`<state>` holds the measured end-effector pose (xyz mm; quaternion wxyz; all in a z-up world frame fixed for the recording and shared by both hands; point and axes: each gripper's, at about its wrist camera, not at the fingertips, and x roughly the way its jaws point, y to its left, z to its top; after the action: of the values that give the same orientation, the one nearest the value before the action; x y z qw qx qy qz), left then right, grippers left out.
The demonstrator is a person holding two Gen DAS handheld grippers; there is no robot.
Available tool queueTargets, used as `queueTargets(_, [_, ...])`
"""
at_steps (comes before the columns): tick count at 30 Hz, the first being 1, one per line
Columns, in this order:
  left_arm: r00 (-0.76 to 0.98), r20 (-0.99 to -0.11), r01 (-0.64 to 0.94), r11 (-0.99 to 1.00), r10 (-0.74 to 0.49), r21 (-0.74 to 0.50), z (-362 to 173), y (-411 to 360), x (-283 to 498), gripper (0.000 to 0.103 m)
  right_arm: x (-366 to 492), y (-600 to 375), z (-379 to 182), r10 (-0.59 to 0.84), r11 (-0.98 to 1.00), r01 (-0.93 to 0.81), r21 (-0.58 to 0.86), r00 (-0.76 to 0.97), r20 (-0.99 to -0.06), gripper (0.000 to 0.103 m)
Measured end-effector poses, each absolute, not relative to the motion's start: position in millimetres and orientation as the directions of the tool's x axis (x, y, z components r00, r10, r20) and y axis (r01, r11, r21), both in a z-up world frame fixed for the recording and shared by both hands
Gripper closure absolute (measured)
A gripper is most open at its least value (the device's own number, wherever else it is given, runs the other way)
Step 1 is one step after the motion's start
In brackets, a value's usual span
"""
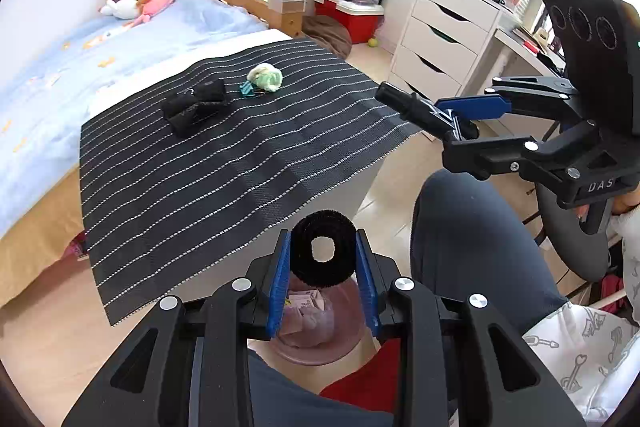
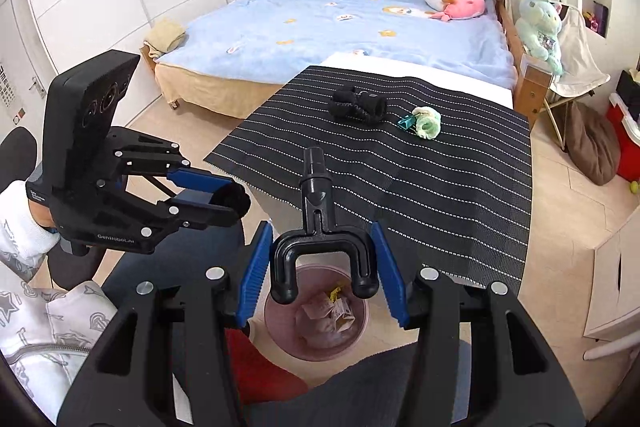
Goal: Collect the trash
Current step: 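Carry the cup over the pink bin and open the left gripper while the right holds the holder, then lower the hook holder over the pink bin and open the right gripper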
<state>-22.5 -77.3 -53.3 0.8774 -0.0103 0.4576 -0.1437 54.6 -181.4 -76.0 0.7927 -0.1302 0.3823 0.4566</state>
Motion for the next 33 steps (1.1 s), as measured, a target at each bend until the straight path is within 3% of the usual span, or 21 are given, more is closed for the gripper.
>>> queueTargets(3, [0.536,-0.801,0.252,0.956,-0.265,-0.148,-54,-78,-23,0.067,54,-182,-76,0.626,0.549,-0.823,0.145,0.29,-0.724,0.052])
queueTargets(7, [0.549,-0.791,0.242,0.957,-0.271,-0.159,-56,-77,-24,0.023,54,-182,-76,0.63,0.546,-0.825,0.147,0.287,-0.722,0.052])
queueTargets(9, [0.559,-0.786,0.23,0.96,-0.265,-0.159,-56,-75,-24,0.016,54,-182,-76,0.631,0.544,-0.826,0.148,0.286,-0.721,0.052])
queueTargets(15, [0.602,-0.764,0.192,0.971,-0.234,-0.146,-51,-68,-25,0.008,53,-182,-76,0.632,0.542,-0.827,0.15,0.283,-0.722,0.052])
queueTargets(33, [0.641,-0.75,0.116,0.986,-0.164,-0.116,-41,-44,-40,0.008,41,-171,-75,0.638,0.499,-0.855,0.14,0.253,-0.727,0.052])
